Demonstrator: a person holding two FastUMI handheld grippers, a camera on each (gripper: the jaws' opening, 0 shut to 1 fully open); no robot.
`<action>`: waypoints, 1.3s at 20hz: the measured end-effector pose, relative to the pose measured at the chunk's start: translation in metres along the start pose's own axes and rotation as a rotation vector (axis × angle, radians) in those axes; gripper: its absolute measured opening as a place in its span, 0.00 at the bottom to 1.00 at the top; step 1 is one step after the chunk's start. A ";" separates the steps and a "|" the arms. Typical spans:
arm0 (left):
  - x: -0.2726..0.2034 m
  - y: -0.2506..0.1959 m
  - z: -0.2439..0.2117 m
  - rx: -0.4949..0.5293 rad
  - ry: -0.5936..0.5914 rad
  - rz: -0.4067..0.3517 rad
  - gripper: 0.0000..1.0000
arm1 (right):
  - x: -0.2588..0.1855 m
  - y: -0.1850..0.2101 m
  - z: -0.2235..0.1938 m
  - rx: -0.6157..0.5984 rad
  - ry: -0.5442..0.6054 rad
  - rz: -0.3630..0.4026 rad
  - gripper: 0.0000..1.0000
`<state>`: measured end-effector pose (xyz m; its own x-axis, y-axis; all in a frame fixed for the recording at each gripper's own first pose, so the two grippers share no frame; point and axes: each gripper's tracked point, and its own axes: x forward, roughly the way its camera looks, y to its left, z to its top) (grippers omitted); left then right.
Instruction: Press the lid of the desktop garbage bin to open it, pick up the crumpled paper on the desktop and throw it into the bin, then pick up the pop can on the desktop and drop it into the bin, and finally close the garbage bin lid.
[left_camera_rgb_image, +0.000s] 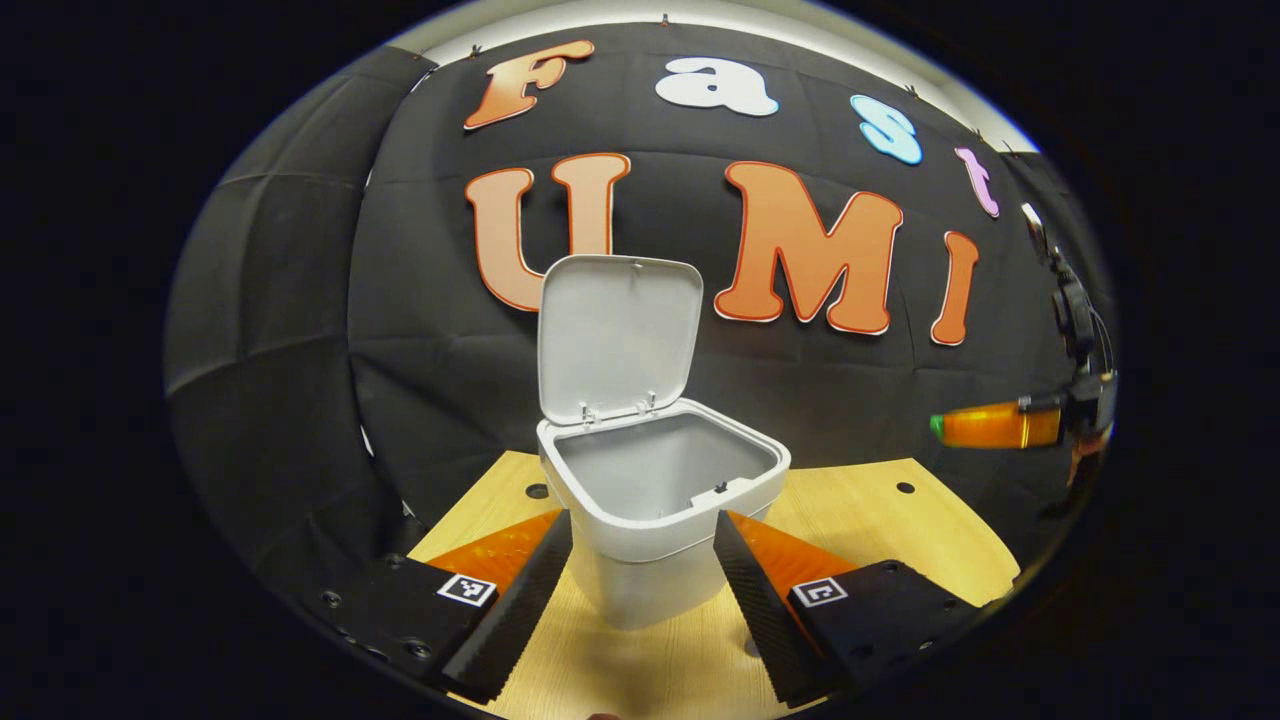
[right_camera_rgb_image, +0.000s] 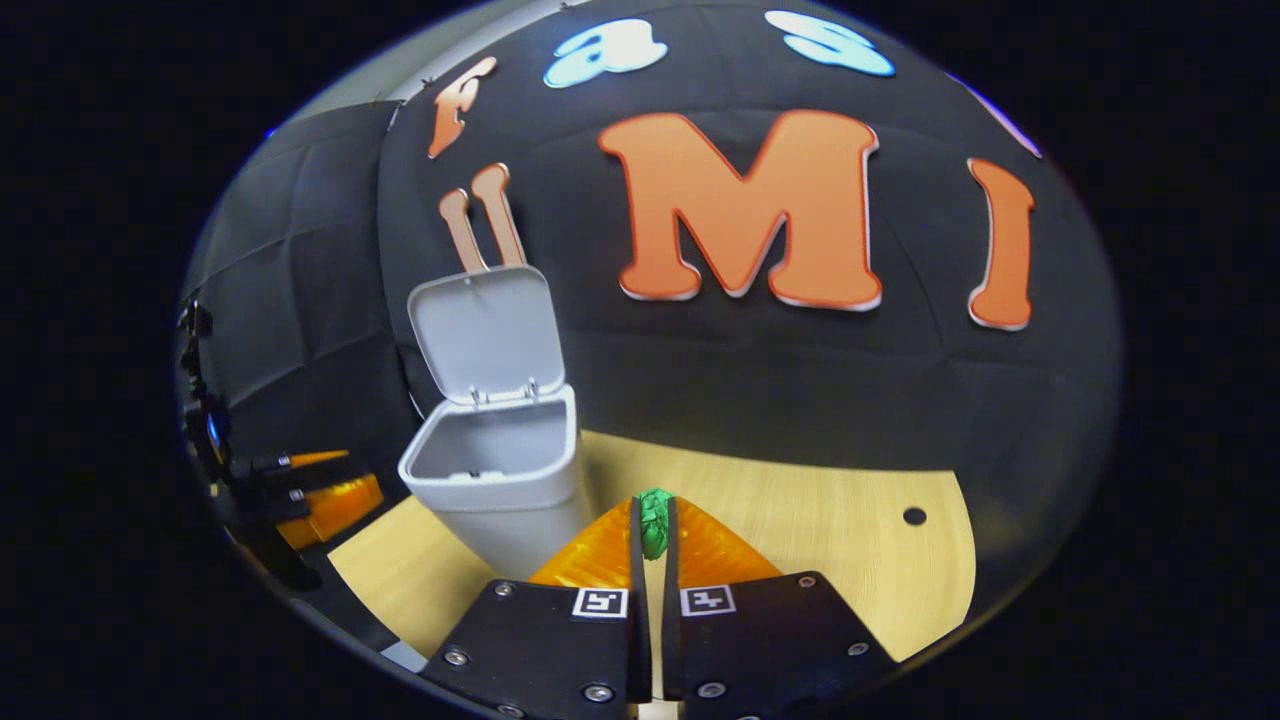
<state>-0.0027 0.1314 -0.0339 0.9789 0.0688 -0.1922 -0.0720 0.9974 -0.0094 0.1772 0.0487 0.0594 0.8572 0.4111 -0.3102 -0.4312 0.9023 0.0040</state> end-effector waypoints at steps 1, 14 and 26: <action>-0.003 0.005 -0.001 -0.004 -0.001 0.008 0.92 | 0.003 0.006 0.013 -0.001 -0.029 0.019 0.05; -0.038 0.079 -0.011 -0.026 -0.005 0.125 0.92 | 0.111 0.131 0.048 -0.046 -0.020 0.160 0.04; -0.039 0.120 -0.019 -0.025 0.005 0.168 0.91 | 0.159 0.155 0.006 0.002 0.085 0.162 0.59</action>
<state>-0.0527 0.2479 -0.0459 0.9518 0.2343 -0.1979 -0.2392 0.9710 -0.0008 0.2479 0.2548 0.0167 0.7496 0.5387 -0.3845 -0.5612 0.8253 0.0621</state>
